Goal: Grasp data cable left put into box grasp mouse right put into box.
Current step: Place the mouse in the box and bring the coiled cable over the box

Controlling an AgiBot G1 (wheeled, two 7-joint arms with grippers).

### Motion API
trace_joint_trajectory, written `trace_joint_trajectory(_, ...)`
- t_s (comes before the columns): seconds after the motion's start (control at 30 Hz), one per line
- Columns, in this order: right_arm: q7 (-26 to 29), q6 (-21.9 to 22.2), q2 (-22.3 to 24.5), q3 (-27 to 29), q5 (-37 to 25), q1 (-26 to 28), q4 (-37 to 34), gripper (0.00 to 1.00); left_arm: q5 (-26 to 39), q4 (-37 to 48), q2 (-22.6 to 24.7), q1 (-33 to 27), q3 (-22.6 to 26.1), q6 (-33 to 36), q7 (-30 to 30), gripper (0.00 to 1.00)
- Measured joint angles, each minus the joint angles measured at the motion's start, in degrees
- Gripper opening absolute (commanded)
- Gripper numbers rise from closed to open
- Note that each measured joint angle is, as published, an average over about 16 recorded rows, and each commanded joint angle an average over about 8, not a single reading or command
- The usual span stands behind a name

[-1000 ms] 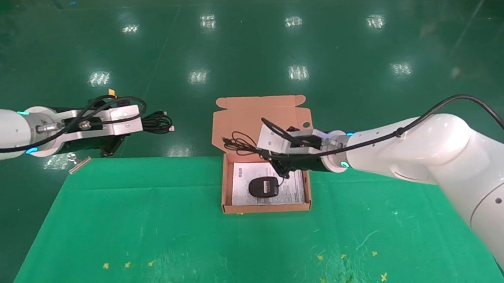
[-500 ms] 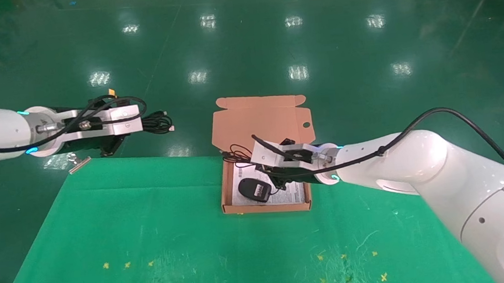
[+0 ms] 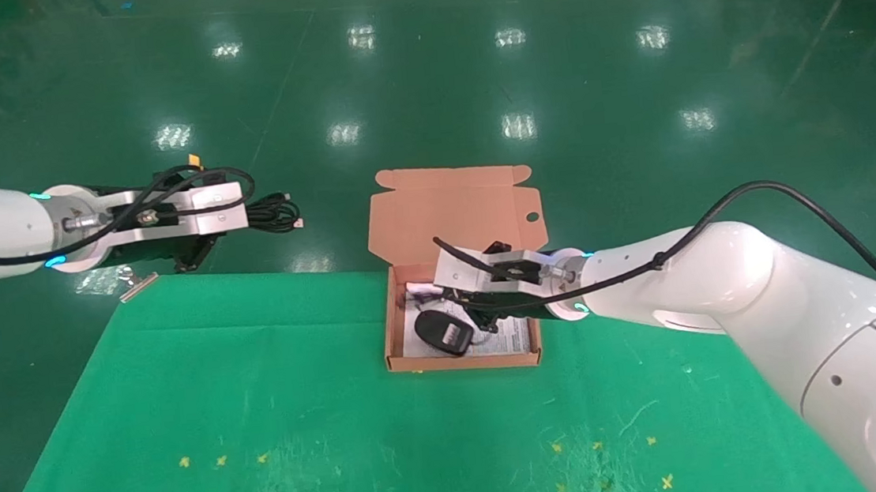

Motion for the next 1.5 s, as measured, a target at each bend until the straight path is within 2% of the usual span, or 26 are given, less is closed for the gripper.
trace_joint_trajectory(0.3,0.3,0.5,4.1,0.8,0.1,1.2,3.0,1.0,-1.4,0.3,2.3,1.2,0.2,-2.7,1.9,0.0)
trace_joint_trajectory(0.6,3.6,1.3,13.1,0.6,-1.6,3.3,10.7,1.0,-5.6,6.4,9.7,3.5,0.8,-10.3,9.4,0.0)
trace_joint_trajectory(0.83,9.8,1.9,20.8,-0.8,-4.8,3.9,19.4,1.0,-10.9,15.2,16.6,4.8,1.5,-15.6,18.4,0.0)
trace_joint_trajectory(1.0,15.4,2.3,25.3,-2.1,-7.7,3.9,25.7,1.0,-15.4,20.2,19.8,5.5,2.2,-17.6,24.3,0.0)
trace_joint_trajectory(1.2,21.7,2.9,29.3,-3.5,-11.3,3.9,31.9,1.0,-20.7,23.2,21.6,6.3,3.9,-18.9,29.5,0.0)
trace_joint_trajectory(1.5,29.8,3.5,32.7,-4.9,-16.6,3.9,38.3,1.0,-27.8,24.4,22.0,6.6,8.2,-20.6,33.4,0.0)
